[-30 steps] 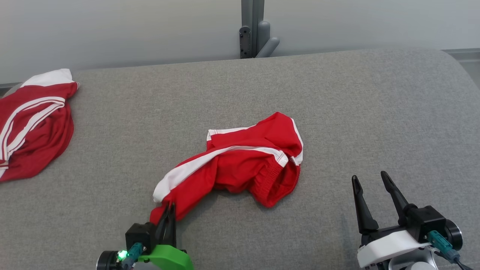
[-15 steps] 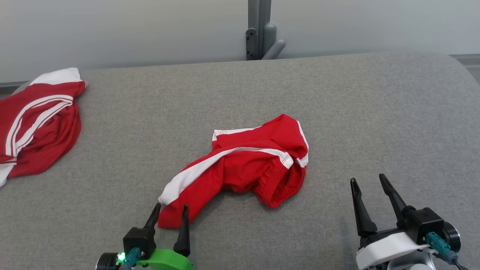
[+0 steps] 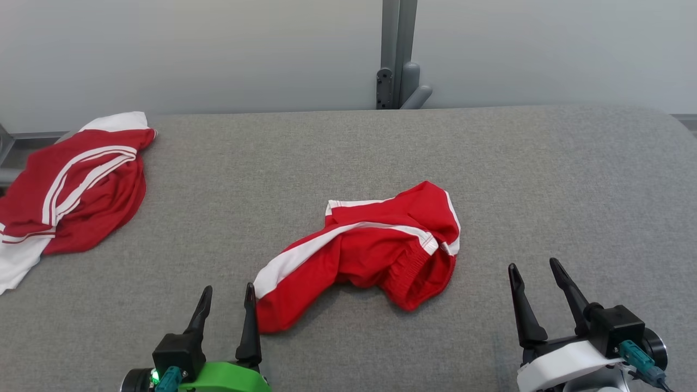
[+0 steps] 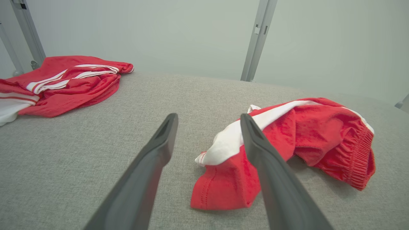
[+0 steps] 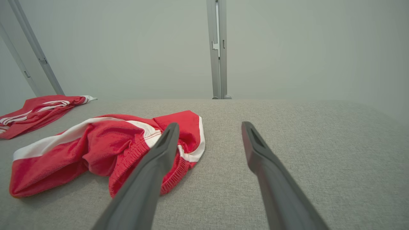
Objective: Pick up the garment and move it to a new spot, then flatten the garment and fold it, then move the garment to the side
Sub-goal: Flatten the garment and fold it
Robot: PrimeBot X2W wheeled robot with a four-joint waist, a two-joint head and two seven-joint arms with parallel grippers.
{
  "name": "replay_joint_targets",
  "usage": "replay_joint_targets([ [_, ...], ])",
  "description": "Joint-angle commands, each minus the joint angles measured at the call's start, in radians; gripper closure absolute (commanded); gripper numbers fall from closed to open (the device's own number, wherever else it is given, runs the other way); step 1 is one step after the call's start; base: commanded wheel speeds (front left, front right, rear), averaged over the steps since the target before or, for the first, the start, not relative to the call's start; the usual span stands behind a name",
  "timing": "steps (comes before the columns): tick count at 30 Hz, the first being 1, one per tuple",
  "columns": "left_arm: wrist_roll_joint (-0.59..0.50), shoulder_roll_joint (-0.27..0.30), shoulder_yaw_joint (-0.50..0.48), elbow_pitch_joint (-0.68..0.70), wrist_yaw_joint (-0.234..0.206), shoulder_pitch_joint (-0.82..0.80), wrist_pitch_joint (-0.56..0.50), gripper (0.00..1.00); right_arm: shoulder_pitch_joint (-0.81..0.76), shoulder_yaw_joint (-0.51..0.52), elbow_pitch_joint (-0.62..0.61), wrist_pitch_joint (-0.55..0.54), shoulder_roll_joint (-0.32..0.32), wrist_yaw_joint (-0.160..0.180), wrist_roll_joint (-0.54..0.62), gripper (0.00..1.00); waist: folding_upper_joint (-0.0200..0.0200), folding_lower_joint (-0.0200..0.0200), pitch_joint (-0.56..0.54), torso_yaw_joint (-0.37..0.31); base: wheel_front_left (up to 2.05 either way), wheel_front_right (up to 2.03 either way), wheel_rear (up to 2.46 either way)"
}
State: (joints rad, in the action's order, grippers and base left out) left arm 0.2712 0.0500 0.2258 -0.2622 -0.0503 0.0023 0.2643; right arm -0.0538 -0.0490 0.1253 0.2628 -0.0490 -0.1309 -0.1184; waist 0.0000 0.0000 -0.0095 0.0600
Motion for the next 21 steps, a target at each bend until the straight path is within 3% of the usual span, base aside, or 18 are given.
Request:
replay_joint_targets([
  [1, -0.001, 0.001, -0.008, 0.005, -0.003, 0.019, 0.0, 0.0, -0.008, 0.003, 0.001, 0.003, -0.002, 0.0, -0.015, 0.0, 0.0, 0.0, -0.009, 0.01, 0.0, 0.0, 0.0],
  [8, -0.007, 0.001, -0.008, 0.007, -0.002, 0.02, 0.0, 0.0, 0.003, 0.003, 0.039, 0.003, -0.002, 0.0, -0.095, 0.0, 0.0, 0.0, -0.017, 0.049, 0.0, 0.0, 0.0],
  [21, -0.021, 0.001, -0.011, -0.002, 0.001, 0.013, 0.0, 0.0, 0.173, -0.118, 0.318, 0.003, -0.003, 0.0, -0.493, 0.0, 0.0, 0.0, -0.003, 0.164, 0.0, 0.0, 0.0],
])
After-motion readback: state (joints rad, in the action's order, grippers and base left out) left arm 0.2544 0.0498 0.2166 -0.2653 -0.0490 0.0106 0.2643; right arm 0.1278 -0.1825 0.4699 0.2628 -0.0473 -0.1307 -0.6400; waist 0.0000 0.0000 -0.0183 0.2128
